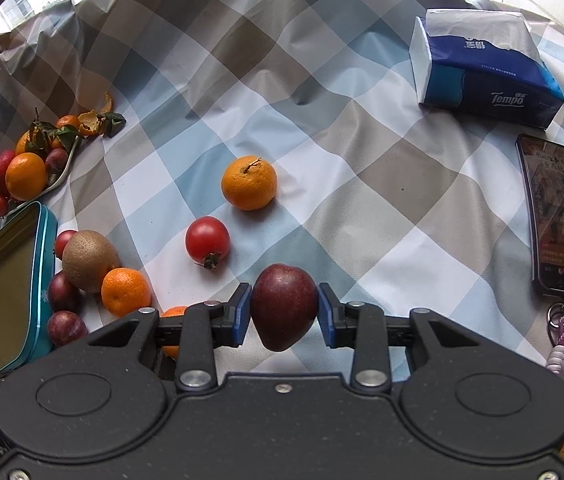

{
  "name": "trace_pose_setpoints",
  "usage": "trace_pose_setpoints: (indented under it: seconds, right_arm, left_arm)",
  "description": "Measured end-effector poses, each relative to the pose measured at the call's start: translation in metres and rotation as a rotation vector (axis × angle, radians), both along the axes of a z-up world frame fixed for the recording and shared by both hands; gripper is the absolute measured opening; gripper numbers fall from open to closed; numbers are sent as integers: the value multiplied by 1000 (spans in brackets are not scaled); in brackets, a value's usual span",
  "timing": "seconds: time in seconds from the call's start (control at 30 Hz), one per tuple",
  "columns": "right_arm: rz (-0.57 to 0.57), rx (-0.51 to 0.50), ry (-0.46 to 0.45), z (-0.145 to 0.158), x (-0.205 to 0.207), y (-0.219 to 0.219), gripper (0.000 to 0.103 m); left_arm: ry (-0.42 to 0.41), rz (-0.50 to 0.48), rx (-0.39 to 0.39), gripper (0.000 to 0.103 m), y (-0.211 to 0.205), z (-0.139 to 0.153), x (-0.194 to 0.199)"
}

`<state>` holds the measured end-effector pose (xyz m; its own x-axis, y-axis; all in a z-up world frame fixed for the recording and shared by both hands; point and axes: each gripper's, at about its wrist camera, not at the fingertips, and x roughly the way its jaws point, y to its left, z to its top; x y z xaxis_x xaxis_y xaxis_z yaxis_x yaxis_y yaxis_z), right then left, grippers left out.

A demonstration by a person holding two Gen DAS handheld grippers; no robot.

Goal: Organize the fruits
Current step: 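Close the right tool on the plum while the left tool grasps the kiwi, then carry the plum in the right tool and kiwi in the left tool over the tray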

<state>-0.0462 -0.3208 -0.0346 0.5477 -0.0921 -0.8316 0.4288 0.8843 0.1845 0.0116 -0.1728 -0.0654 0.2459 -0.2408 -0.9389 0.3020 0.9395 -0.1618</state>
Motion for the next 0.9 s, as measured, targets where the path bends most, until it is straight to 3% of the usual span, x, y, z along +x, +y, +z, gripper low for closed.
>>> trace_pose_setpoints:
  seconds: [0.17,0.33,0.57,0.73,0.9]
  right_arm:
    - [6,-18,-22,7,0,5,45]
    - [12,-35,-42,13,3,13,45]
    - [59,-47,-57,19,20,41,45]
    - [130,-49,-73,25,37,74,45]
    - [215,-32,-84,31,51,110,45]
  left_arm:
    - [-26,24,-46,56,10,13,-3]
    - [-105,45,-92,54,27,35,-8]
    - [-242,109,-84,53,65,58,-3]
    - [-286,192,-74,53,103,65,8]
    - [-290,325,-11,53,148,71,22]
